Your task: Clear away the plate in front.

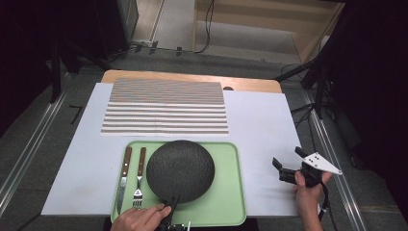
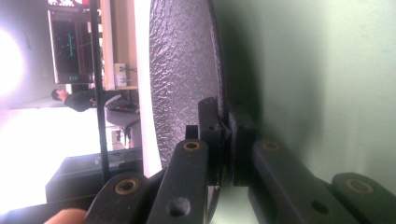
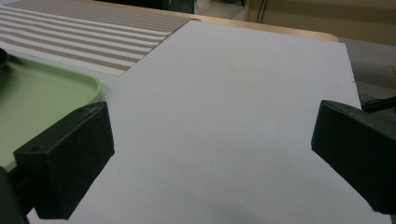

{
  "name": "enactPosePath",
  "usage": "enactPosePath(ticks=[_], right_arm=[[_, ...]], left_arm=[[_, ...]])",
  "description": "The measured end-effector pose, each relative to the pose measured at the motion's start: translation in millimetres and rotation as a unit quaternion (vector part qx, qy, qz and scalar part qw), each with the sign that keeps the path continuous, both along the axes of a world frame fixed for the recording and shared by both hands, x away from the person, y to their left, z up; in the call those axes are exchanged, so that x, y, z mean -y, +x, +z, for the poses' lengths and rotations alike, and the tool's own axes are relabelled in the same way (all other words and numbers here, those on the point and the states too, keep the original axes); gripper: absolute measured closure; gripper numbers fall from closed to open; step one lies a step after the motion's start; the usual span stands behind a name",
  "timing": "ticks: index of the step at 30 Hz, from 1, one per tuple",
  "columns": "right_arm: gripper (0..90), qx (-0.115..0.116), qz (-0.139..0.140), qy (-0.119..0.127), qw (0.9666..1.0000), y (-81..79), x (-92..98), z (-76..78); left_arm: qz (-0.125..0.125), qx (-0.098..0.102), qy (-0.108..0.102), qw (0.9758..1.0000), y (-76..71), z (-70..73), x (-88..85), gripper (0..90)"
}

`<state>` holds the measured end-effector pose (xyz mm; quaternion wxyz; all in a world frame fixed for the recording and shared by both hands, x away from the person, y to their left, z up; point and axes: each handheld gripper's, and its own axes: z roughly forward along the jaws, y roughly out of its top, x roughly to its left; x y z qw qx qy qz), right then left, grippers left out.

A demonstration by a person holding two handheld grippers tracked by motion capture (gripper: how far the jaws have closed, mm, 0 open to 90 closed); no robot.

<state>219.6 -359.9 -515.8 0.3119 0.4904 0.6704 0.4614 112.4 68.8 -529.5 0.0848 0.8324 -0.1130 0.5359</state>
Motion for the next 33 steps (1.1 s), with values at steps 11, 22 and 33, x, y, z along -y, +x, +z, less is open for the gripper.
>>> enactPosePath(ticks=[11,22,33], right_arm=[[0.0,-0.001,-0.001,-0.001,1.0000,0.0,-0.3,-0.2],[0.0,-0.003,-0.001,-0.003,1.0000,0.5,-0.7,-0.6],[0.0,-0.004,-0.002,-0.007,1.0000,0.9,-1.7,-0.9]], left_arm=[[-0.001,0.001,0.013,0.9999,-10.5,-3.3,0.3,86.3],[-0.004,-0.027,-0.040,0.9988,-14.0,1.7,-5.0,59.4],[-0.007,-0.095,-0.126,0.9875,-15.2,25.6,-14.0,31.4]])
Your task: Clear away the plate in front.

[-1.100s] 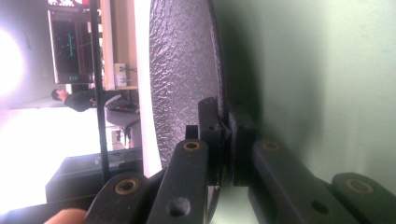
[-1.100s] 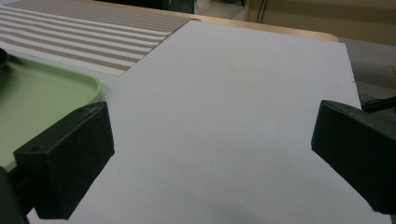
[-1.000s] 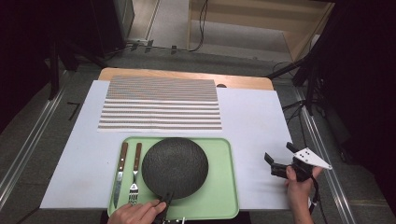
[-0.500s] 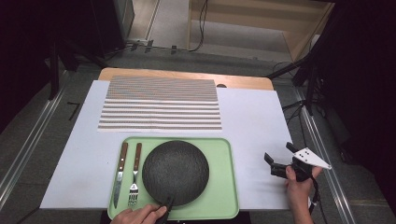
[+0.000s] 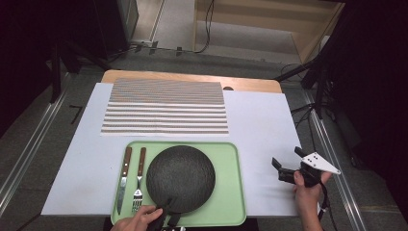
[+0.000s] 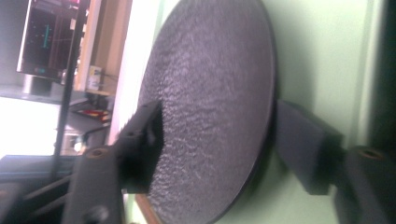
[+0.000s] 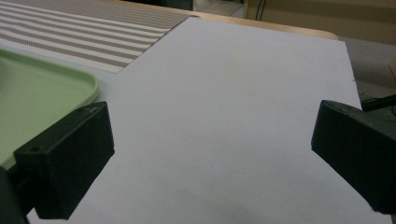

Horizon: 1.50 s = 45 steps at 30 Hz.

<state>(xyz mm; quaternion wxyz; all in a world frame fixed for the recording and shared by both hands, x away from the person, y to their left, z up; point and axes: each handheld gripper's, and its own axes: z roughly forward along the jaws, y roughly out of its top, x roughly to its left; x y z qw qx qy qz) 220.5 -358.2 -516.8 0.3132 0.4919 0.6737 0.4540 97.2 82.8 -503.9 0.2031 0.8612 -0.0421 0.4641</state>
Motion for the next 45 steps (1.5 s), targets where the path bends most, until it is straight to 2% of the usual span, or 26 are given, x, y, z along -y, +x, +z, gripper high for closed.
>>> enactPosePath(ticks=[2,3,5,8,10,16,17,19,21,22,24,25,30,32,35,36,39,42,45], right_arm=[[0.0,0.000,0.000,-0.001,1.0000,0.0,-0.2,0.0],[0.0,0.000,-0.001,-0.001,1.0000,0.0,-0.3,0.0],[0.0,0.000,-0.001,-0.001,1.0000,0.0,-0.3,0.1],[0.0,0.000,-0.001,-0.001,1.0000,0.0,-0.2,0.0],[0.0,0.000,-0.001,-0.001,1.0000,0.0,-0.3,0.0],[0.0,0.001,0.000,-0.002,1.0000,-0.1,-0.2,0.0],[0.0,0.001,0.000,-0.002,1.0000,-0.1,-0.1,0.1],[0.0,0.001,0.000,-0.002,1.0000,-0.1,-0.1,0.0],[0.0,0.001,-0.001,-0.002,1.0000,0.0,-0.3,0.0],[0.0,0.000,0.000,-0.002,1.0000,0.0,-0.5,0.0],[0.0,0.001,0.000,-0.003,1.0000,-0.1,-0.4,0.1],[0.0,0.001,0.000,-0.003,1.0000,-0.1,-0.3,0.0],[0.0,0.000,0.000,-0.002,1.0000,-0.1,-0.5,0.1],[0.0,0.001,0.000,-0.002,1.0000,-0.1,-0.2,0.1],[0.0,0.001,0.000,-0.002,1.0000,-0.1,0.0,0.1],[0.0,0.001,0.000,-0.002,1.0000,-0.1,-0.1,0.1],[0.0,0.001,0.000,-0.002,1.0000,-0.1,-0.1,0.2],[0.0,0.001,0.001,-0.002,1.0000,-0.1,0.1,0.2],[0.0,0.001,0.001,-0.002,1.0000,-0.1,0.1,0.2]], left_arm=[[-0.008,-0.019,-0.018,0.9996,0.3,5.1,-2.1,29.0],[-0.010,-0.026,-0.036,0.9990,1.1,6.3,-3.2,27.8],[-0.007,-0.028,-0.051,0.9983,3.5,9.4,-5.8,24.3],[0.002,-0.019,-0.071,0.9973,7.8,14.3,-10.6,18.9],[0.009,-0.019,-0.090,0.9957,11.7,16.5,-14.3,15.0],[0.026,-0.009,-0.122,0.9921,24.8,19.7,-25.7,8.4],[0.028,-0.012,-0.124,0.9918,27.1,20.4,-27.8,7.7],[0.036,-0.002,-0.133,0.9905,30.3,20.6,-32.1,6.2],[0.044,-0.007,-0.141,0.9890,34.8,20.9,-36.3,4.6],[0.050,-0.003,-0.145,0.9882,36.6,20.8,-38.1,0.2],[0.052,-0.007,-0.152,0.9870,40.0,21.8,-42.5,0.0],[0.054,-0.005,-0.158,0.9860,41.4,22.4,-44.9,0.0],[0.063,-0.028,-0.188,0.9798,51.2,23.6,-56.9,0.0],[0.070,-0.031,-0.198,0.9772,55.5,23.0,-61.5,0.0],[0.079,-0.037,-0.219,0.9719,61.6,21.8,-68.0,0.0],[0.082,-0.040,-0.220,0.9713,64.1,21.3,-70.3,0.0],[0.094,-0.049,-0.233,0.9666,71.1,18.2,-77.0,0.0],[0.107,-0.058,-0.248,0.9612,77.9,17.8,-85.0,0.0],[0.118,-0.066,-0.266,0.9545,84.1,18.0,-92.6,0.0]])
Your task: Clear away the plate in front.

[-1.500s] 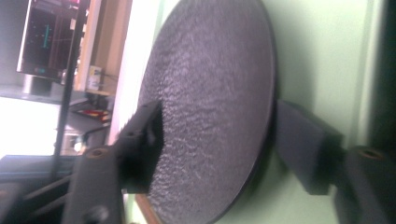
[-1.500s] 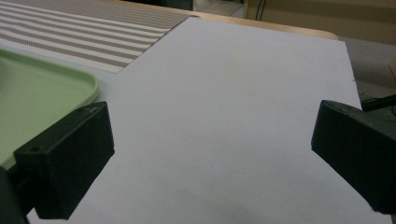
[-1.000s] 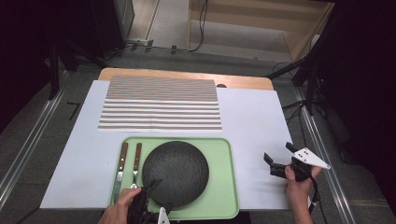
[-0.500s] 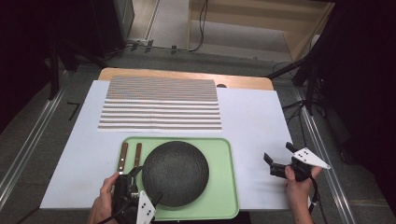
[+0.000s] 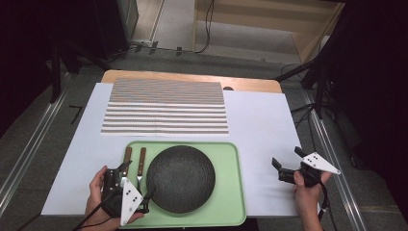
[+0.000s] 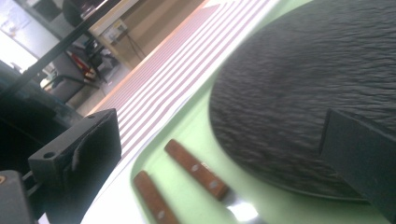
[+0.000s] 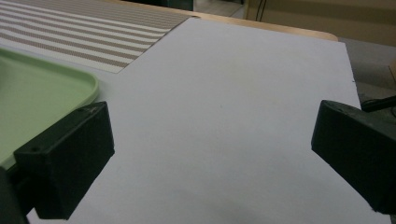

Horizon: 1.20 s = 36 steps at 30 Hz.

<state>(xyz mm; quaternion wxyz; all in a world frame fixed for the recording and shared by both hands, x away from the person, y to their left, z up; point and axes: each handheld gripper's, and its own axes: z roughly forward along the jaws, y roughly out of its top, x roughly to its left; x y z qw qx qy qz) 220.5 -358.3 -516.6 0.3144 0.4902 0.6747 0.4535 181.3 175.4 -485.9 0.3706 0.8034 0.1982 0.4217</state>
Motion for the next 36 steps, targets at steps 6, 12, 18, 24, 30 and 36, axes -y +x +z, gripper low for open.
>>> enactPosePath(ticks=[6,12,18,24,30,36], right_arm=[[0.0,0.000,0.000,0.000,1.0000,0.1,-0.1,0.0],[0.0,0.000,0.000,0.000,1.0000,0.1,0.1,0.1],[0.0,0.000,0.000,0.000,1.0000,0.1,0.0,0.1],[0.0,0.000,0.000,0.000,1.0000,0.1,0.0,0.1],[0.0,0.000,0.000,0.000,1.0000,0.2,-0.1,0.1],[0.0,0.000,0.000,-0.001,1.0000,0.4,-0.2,0.0]], left_arm=[[0.020,-0.016,-0.029,0.9992,11.2,-1.2,-15.7,0.0],[0.043,-0.033,-0.059,0.9968,22.7,-1.3,-32.2,0.0],[0.062,-0.047,-0.086,0.9932,32.1,-1.9,-47.0,0.0],[0.078,-0.062,-0.114,0.9884,40.8,-2.4,-62.2,0.0],[0.093,-0.078,-0.140,0.9827,48.3,-3.5,-75.6,0.0],[0.106,-0.091,-0.164,0.9766,54.9,-4.5,-89.6,0.0]])
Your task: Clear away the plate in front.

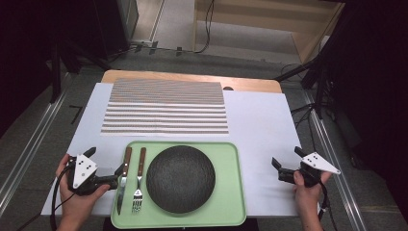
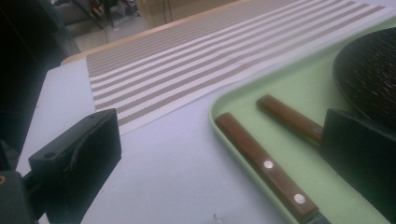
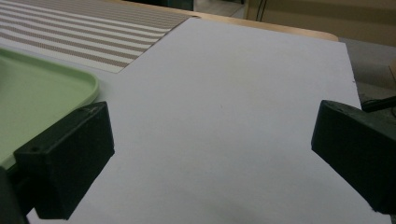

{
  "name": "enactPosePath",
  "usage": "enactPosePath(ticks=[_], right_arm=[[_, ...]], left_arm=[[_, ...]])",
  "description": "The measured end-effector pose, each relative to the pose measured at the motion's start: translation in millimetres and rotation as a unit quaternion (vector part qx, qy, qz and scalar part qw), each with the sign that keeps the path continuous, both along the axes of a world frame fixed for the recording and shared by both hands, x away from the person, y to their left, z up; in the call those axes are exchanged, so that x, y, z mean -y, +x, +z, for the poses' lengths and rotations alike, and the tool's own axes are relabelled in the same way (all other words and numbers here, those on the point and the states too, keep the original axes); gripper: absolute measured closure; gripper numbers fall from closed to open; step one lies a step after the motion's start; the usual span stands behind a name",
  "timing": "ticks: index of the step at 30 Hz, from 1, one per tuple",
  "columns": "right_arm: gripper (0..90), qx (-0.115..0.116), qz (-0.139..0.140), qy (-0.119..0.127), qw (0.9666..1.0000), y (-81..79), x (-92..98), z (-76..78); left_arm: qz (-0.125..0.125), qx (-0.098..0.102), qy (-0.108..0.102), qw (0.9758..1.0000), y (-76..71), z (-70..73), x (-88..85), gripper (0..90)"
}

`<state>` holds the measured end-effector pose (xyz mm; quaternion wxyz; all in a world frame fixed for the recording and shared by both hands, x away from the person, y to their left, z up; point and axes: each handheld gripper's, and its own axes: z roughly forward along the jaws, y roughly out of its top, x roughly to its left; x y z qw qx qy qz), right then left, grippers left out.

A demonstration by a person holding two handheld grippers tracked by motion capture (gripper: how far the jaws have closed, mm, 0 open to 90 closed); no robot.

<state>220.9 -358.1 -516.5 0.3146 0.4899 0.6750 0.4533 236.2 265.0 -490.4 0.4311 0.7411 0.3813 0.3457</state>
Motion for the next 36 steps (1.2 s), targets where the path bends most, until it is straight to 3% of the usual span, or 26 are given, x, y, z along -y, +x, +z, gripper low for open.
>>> enactPosePath(ticks=[11,19,25,30,36], right_arm=[[0.0,0.000,0.001,0.000,1.0000,0.3,-0.2,-0.1],[0.0,0.000,0.002,-0.001,1.0000,0.7,-0.4,-0.3],[0.0,0.001,0.002,-0.002,1.0000,0.7,-0.8,-0.5],[0.0,0.000,0.003,-0.003,1.0000,0.7,-0.9,-0.5],[0.0,0.001,0.005,-0.005,1.0000,0.8,-1.3,-0.5]], left_arm=[[0.009,-0.008,-0.037,0.9992,8.5,-0.8,-23.2,0.0],[0.013,-0.008,-0.041,0.9990,13.1,-1.0,-32.4,0.0],[0.006,-0.028,-0.061,0.9977,17.3,-4.1,-36.9,0.0],[0.004,-0.047,-0.087,0.9951,20.3,-4.6,-42.4,0.0],[0.003,-0.047,-0.085,0.9953,20.4,-5.0,-41.5,0.0]])
